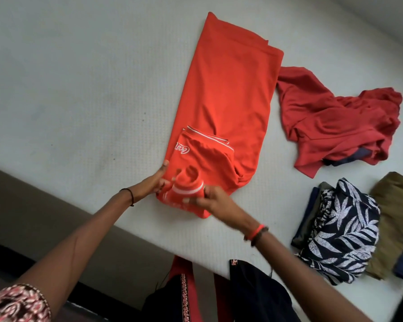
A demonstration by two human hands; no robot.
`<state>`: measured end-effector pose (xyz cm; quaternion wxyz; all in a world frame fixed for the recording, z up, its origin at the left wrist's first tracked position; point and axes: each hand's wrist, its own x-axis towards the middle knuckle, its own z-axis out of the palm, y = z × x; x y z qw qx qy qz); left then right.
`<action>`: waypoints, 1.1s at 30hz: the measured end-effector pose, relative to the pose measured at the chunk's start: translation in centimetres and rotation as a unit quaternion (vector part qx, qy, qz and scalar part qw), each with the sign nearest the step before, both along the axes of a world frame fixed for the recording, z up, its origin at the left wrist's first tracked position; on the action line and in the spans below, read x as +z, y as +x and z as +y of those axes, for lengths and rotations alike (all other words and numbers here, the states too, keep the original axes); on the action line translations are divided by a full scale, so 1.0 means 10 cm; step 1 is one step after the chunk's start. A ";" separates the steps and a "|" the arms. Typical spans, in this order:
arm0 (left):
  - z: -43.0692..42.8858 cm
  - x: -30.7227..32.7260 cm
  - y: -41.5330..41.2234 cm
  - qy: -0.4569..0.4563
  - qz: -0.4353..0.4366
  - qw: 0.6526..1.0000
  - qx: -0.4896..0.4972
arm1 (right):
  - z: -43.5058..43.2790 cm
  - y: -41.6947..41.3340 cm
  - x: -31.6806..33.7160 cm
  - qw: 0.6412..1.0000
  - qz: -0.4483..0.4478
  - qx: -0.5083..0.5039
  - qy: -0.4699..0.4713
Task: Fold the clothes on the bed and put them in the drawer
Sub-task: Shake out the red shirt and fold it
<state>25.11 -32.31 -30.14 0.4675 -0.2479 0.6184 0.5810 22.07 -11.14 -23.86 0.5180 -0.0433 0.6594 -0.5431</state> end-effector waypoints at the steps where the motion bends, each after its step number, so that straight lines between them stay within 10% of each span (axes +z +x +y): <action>1: -0.01 -0.01 0.01 0.007 0.000 1.000 0.017 | 0.03 -0.20 -0.05 0.999 -0.022 -0.026 0.002; 15: 0.19 -0.02 0.21 -0.087 0.177 0.980 0.018 | 0.02 -1.00 -0.37 0.981 -0.136 -0.133 0.030; 19: 0.23 -0.02 0.22 -0.128 0.192 0.972 0.033 | -0.04 -0.98 -0.39 0.984 -0.079 -0.155 0.031; 23: 0.28 0.02 0.23 -0.153 0.220 0.962 0.052 | -0.11 -0.96 -0.45 0.957 0.163 -0.128 0.205; 25: 0.29 0.04 0.27 -0.239 0.352 0.905 0.016 | -0.12 -0.90 -0.43 0.924 0.256 -0.125 0.254; 28: 0.24 0.03 0.37 -0.367 0.544 0.731 -0.191 | -0.13 -0.75 -0.42 0.893 0.373 -0.067 0.244; 33: 0.20 -0.21 0.45 -0.361 0.556 0.604 -0.442 | -0.17 -0.61 -0.43 0.821 0.525 0.029 0.221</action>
